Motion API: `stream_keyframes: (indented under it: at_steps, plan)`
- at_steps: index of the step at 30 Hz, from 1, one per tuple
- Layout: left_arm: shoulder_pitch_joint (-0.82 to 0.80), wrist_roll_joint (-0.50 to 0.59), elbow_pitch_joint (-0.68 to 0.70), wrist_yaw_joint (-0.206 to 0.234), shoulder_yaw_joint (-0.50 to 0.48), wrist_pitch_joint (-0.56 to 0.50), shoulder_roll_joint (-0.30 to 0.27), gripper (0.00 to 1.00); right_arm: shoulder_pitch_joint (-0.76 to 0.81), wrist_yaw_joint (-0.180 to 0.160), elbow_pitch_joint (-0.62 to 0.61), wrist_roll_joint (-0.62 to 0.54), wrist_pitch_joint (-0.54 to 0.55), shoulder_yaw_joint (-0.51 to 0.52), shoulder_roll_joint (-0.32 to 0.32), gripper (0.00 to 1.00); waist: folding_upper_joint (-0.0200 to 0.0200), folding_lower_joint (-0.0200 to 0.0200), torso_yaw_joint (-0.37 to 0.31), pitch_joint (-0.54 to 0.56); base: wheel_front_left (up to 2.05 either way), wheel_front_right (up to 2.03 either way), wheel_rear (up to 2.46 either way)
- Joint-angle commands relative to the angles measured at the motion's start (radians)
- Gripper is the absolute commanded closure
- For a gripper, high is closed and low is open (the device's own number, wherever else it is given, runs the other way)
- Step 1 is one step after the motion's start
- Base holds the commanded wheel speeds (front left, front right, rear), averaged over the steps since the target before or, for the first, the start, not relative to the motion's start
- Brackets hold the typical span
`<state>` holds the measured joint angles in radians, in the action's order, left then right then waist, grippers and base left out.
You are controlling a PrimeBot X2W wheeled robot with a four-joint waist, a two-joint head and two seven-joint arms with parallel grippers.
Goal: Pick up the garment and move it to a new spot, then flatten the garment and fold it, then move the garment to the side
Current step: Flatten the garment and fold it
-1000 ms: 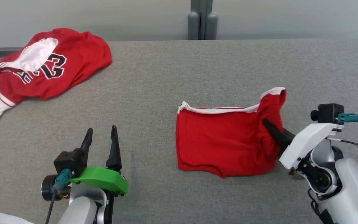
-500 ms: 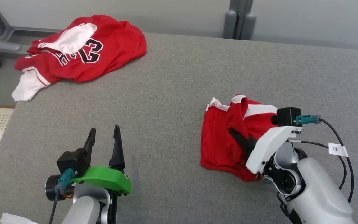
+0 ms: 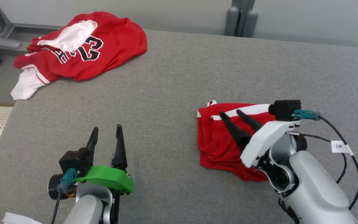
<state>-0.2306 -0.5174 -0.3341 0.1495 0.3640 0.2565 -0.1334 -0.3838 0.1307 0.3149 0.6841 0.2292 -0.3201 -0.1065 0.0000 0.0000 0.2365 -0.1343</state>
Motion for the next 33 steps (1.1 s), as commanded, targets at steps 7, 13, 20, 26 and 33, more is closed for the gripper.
stream_keyframes:
  at_steps: [7, 13, 20, 26, 33]
  plan:
    - [-0.018, 0.053, 0.02, -0.022, -0.03, 0.009, 0.026, 0.0, 0.11, 0.0, -0.082, -0.275, -0.324, 0.198, -0.027, 0.0, 0.0, 0.0, -0.142, 0.039, 0.0, 0.0, 0.0]
    - [0.042, 0.093, 0.021, -0.04, -0.076, 0.009, 0.033, 0.0, 0.204, 0.0, -0.139, -0.354, -0.404, 0.263, 0.006, 0.0, 0.0, 0.0, -0.194, 0.064, 0.0, 0.0, 0.0]
    - [0.129, 0.129, 0.029, -0.063, -0.12, 0.009, 0.046, 0.0, 0.294, 0.0, -0.172, -0.407, -0.455, 0.284, 0.035, 0.0, 0.0, 0.0, -0.215, 0.102, 0.0, 0.0, 0.0]
    - [0.165, 0.148, 0.034, -0.072, -0.137, 0.009, 0.058, 0.0, 0.339, 0.0, -0.162, -0.445, -0.464, 0.295, 0.051, 0.0, 0.0, 0.0, -0.208, 0.122, 0.0, 0.0, 0.0]
    - [0.17, 0.167, 0.027, -0.082, -0.141, 0.009, 0.07, 0.0, 0.353, 0.0, -0.145, -0.465, -0.451, 0.297, 0.055, 0.0, 0.0, 0.0, -0.195, 0.131, 0.0, 0.0, 0.0]
